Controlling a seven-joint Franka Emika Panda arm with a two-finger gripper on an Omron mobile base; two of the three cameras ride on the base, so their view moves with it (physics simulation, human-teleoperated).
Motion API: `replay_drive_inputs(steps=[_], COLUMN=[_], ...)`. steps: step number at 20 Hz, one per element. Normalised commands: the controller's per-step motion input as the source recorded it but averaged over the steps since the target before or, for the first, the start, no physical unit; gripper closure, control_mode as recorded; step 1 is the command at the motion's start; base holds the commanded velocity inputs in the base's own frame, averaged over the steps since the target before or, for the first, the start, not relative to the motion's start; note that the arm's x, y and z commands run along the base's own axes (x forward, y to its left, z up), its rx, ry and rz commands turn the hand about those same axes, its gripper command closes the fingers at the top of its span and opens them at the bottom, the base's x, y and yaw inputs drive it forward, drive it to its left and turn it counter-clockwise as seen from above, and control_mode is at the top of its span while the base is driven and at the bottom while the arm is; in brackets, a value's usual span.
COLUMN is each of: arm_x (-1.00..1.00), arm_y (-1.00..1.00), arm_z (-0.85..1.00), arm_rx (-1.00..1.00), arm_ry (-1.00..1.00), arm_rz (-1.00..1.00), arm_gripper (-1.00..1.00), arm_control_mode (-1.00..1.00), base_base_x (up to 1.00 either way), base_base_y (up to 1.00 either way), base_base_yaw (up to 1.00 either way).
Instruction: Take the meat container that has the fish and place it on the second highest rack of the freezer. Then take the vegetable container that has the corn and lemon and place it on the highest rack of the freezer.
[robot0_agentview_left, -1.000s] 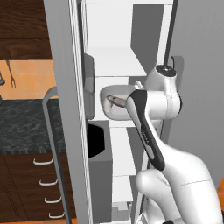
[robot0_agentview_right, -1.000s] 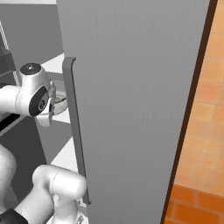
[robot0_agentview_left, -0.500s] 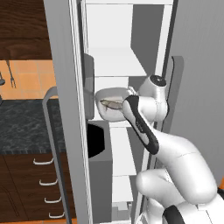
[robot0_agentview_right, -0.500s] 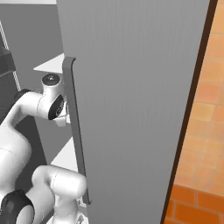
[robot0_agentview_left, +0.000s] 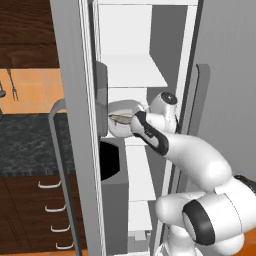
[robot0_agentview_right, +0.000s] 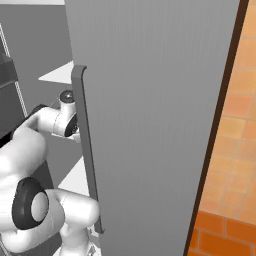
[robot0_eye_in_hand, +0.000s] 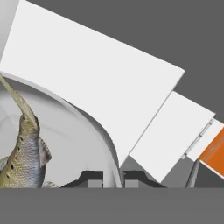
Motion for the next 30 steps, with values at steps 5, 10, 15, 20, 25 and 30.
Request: replay_drive_inputs(steps=[5,10,15,20,25,30], arm_x=[0.73,0.70,0.44,-0.01,-0.24,-0.44], arm_y=[0.04,0.12,0.07,0.01,0.00,-0.10], arm_z=[-0.32,-0.23,-0.23,-0.03,0.12,0.32], arm_rx=[0.00,0.00,-0.01,-0.03,0.00,0.00], arm_ry=[0.00,0.00,0.00,-0.05,-0.09,-0.01], arm_rz=[0.00,0.00,0.00,0.00,-0.02,-0.05], arm_gripper=[1.00,1.00,1.00,-1.00,-1.00,-1.00], arm_control_mode=[-1.00,-1.00,-1.00,-1.00,-1.00,-1.00], base_base_x=[0.00,0.00,0.00,0.00,0.00,0.00], base_base_y=[0.00,0.00,0.00,0.00,0.00,0.00], base_base_yaw=[0.00,0.00,0.00,0.00,0.00,0.00])
